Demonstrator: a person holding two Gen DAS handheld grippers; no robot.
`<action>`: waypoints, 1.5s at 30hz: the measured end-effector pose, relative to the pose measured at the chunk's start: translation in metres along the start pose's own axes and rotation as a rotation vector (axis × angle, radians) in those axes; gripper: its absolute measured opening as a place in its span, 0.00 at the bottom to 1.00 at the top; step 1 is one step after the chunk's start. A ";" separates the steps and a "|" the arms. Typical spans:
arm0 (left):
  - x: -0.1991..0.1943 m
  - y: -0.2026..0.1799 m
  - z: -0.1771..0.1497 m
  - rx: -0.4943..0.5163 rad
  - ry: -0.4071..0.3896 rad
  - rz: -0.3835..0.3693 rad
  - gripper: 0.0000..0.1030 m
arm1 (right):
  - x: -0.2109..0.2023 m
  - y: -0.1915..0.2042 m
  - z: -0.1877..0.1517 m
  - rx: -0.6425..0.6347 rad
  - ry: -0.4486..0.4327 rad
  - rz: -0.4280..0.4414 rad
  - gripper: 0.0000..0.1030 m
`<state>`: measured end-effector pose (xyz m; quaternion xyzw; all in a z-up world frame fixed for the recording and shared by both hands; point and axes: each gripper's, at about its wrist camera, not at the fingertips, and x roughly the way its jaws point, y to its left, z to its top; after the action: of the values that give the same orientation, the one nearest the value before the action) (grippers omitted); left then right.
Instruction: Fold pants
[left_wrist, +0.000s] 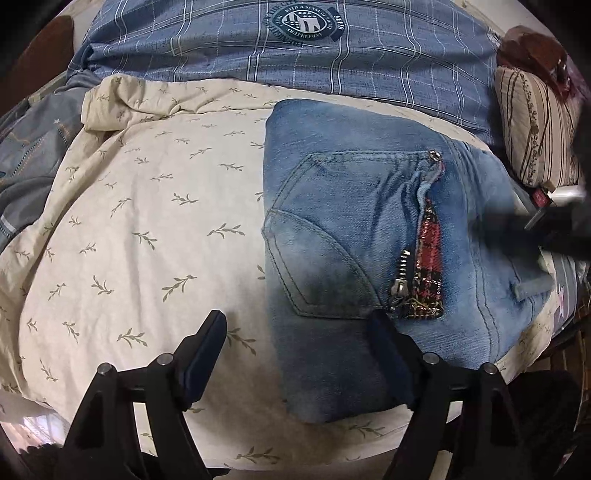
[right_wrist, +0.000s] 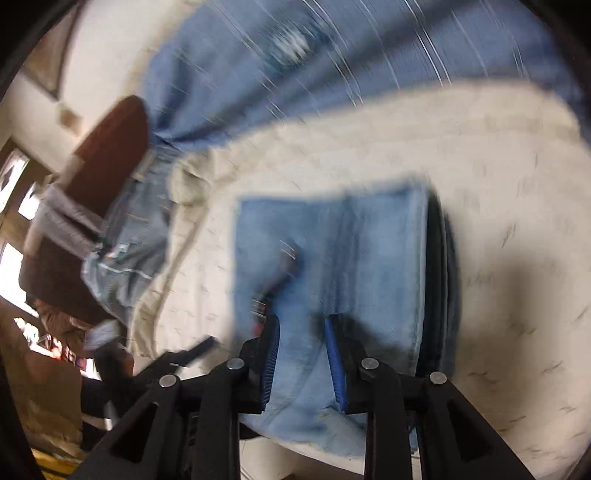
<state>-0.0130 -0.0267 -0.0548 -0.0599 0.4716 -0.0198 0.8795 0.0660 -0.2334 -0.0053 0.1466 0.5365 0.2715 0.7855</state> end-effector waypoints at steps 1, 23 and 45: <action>0.000 0.002 0.000 -0.006 0.002 -0.014 0.80 | 0.014 -0.009 -0.003 0.020 0.042 -0.011 0.28; 0.005 0.016 -0.003 -0.034 0.011 -0.022 0.79 | 0.027 0.020 0.066 -0.074 0.019 -0.061 0.57; -0.021 0.064 -0.001 -0.190 -0.055 -0.130 0.79 | 0.001 0.005 0.044 -0.063 -0.006 -0.092 0.57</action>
<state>-0.0266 0.0385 -0.0460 -0.1741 0.4422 -0.0301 0.8793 0.1060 -0.2260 0.0133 0.0977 0.5316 0.2514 0.8029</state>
